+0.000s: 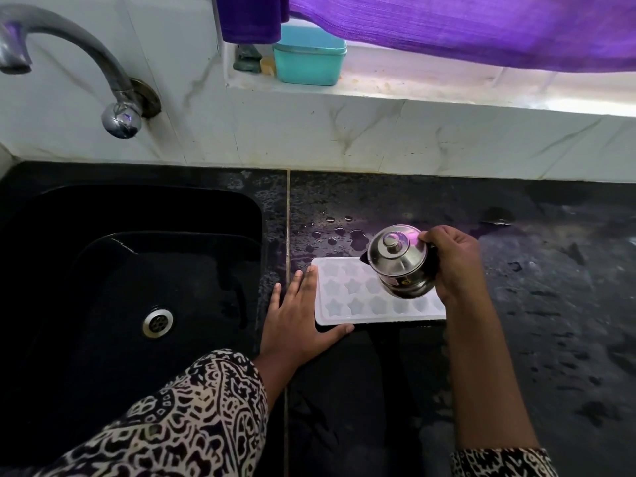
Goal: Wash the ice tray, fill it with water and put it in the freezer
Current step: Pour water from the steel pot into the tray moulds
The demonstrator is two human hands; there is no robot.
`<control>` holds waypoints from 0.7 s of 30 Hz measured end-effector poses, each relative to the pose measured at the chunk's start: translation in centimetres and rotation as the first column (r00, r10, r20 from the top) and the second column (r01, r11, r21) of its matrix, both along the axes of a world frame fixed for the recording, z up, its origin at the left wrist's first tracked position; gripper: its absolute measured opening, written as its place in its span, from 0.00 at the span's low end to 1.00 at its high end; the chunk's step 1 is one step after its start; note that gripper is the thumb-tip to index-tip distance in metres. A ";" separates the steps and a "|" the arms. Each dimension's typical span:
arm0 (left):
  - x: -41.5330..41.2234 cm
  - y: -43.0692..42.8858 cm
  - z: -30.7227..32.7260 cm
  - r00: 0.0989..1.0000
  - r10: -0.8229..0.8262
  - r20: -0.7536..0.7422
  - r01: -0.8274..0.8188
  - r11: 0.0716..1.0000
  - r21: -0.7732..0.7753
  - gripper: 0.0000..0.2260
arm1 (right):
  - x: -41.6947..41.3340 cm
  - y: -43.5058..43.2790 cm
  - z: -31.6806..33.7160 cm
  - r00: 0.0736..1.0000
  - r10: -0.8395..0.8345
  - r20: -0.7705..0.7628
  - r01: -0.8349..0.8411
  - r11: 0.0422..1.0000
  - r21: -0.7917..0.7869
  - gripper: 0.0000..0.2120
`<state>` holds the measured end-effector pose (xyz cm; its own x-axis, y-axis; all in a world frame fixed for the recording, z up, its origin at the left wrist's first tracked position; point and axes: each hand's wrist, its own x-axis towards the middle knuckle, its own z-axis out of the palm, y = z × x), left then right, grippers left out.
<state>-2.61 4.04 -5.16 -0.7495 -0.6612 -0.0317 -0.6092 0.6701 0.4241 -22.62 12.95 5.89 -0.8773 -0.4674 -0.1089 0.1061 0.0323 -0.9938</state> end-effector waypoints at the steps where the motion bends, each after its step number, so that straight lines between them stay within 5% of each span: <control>1: 0.0 0.0 0.0 1.000 0.001 0.002 -0.001 1.000 0.002 0.52 | -0.1 0.1 0.0 1.000 0.005 -0.008 -0.005 1.000 0.012 0.02; 6: 0.0 0.0 -0.1 1.000 0.001 0.006 -0.001 1.000 -0.001 0.52 | -0.1 0.3 0.1 0.998 -0.005 -0.061 0.007 0.999 0.046 0.15; 11: -0.1 0.0 -0.1 1.000 0.004 0.001 -0.004 1.000 0.003 0.52 | 0.0 0.4 0.1 0.992 0.017 -0.127 -0.004 0.995 0.098 0.09; 21: 0.0 0.0 -0.1 1.000 0.012 -0.018 -0.012 1.000 -0.006 0.52 | -0.2 0.5 0.3 0.989 0.017 -0.145 -0.008 0.998 0.065 0.17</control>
<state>-2.62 4.08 -5.30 -0.7417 -0.6706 -0.0137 -0.6096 0.6654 0.4308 -22.79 13.45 6.24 -0.8802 -0.4744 -0.0107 -0.0401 0.0969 -0.9945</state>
